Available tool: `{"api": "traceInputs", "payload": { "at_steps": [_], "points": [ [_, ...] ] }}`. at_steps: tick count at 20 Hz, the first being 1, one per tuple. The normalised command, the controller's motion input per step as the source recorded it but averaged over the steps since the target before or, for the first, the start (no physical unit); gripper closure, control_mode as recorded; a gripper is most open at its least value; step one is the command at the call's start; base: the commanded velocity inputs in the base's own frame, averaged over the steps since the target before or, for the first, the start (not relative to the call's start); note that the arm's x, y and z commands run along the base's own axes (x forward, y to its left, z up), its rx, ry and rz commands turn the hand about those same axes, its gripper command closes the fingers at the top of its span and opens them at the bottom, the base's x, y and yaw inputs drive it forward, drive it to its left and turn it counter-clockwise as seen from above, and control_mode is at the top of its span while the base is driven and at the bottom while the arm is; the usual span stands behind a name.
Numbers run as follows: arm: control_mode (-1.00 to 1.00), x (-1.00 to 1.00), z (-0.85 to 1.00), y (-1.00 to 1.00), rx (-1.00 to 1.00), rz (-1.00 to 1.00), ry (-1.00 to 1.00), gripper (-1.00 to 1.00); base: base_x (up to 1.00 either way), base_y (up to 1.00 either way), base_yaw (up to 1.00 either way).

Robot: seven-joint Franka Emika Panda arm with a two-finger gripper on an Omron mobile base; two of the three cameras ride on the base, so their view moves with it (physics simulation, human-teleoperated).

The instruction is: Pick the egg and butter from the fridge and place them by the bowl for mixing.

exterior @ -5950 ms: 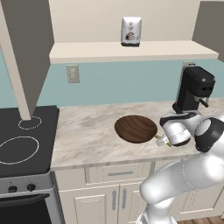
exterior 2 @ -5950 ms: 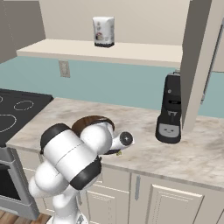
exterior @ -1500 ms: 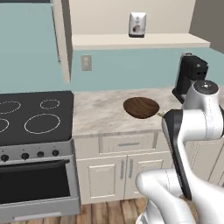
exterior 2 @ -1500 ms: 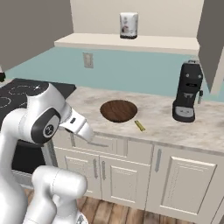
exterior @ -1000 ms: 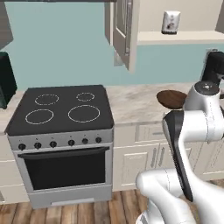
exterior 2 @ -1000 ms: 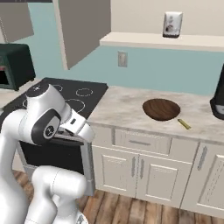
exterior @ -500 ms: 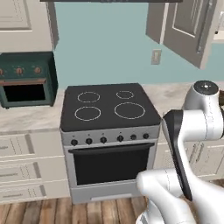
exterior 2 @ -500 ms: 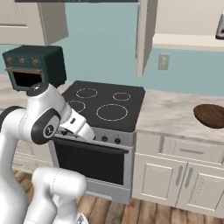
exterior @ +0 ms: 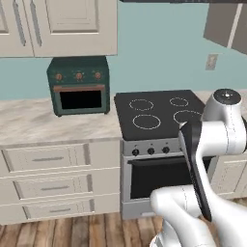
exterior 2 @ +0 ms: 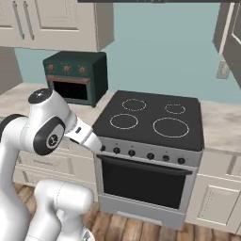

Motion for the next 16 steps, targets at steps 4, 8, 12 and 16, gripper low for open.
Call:
{"api": "traceInputs", "payload": {
  "at_steps": [4,8,12,16],
  "points": [
    [1.00,0.00,0.00,0.00,0.00,0.00,0.00,-1.00,-0.27,1.00,0.00],
    [1.00,0.00,0.00,0.00,0.00,0.00,0.00,-1.00,-0.40,1.00,0.00],
    [1.00,0.00,0.00,0.00,0.00,0.00,0.00,-1.00,-0.11,1.00,0.00],
    [1.00,0.00,0.00,0.00,0.00,0.00,0.00,-1.00,0.00,0.90,0.00]
  ]
}}
